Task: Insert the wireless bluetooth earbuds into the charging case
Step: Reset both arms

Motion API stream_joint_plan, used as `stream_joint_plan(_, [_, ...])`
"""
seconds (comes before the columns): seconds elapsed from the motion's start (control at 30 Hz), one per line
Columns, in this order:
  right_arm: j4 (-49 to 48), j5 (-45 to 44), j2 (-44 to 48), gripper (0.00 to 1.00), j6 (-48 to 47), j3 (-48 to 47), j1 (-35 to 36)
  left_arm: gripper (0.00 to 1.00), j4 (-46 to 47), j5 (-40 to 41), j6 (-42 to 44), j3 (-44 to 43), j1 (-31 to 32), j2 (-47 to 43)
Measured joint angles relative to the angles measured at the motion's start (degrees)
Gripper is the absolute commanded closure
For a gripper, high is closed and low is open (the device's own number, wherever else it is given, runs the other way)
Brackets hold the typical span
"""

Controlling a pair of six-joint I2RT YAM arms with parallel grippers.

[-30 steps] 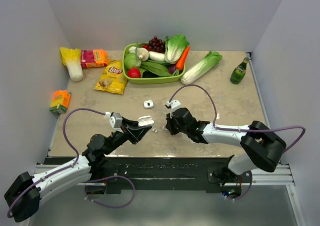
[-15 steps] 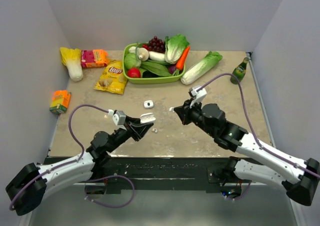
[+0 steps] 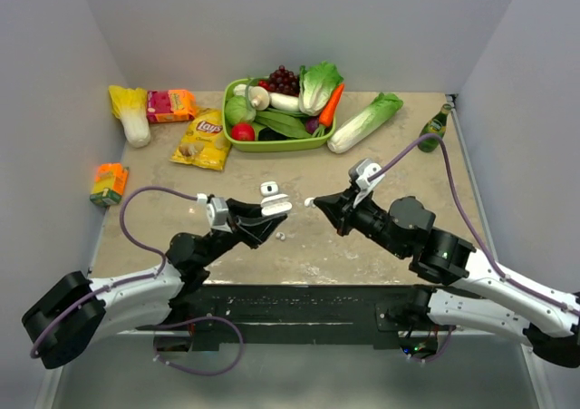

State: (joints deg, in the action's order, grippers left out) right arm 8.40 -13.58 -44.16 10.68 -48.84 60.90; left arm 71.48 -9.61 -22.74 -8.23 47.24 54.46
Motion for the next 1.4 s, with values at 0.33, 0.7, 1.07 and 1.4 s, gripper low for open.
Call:
stream_joint_plan(0.33, [-0.17, 2.91, -0.90, 1.00, -2.91, -1.33, 1.09, 1.00, 0.92, -8.61, -0.50, -4.09, -0.68, 8.55])
stream_joint_plan(0.7, [-0.07, 5.73, -3.10, 1.00, -4.15, -1.77, 1.68, 1.00, 1.29, -15.43, -4.11, -5.70, -1.55, 12.11])
stream_joint_plan(1.07, [0.81, 7.19, -2.73, 1.00, -4.37, -1.27, 2.21, 1.00, 1.33, -18.97, -6.80, -7.04, -2.78, 12.44])
stream_joint_plan(1.4, [1.05, 7.08, -1.92, 1.00, -4.55, -1.27, 2.43, 1.00, 1.70, -22.88, -8.15, -10.10, -3.28, 13.03])
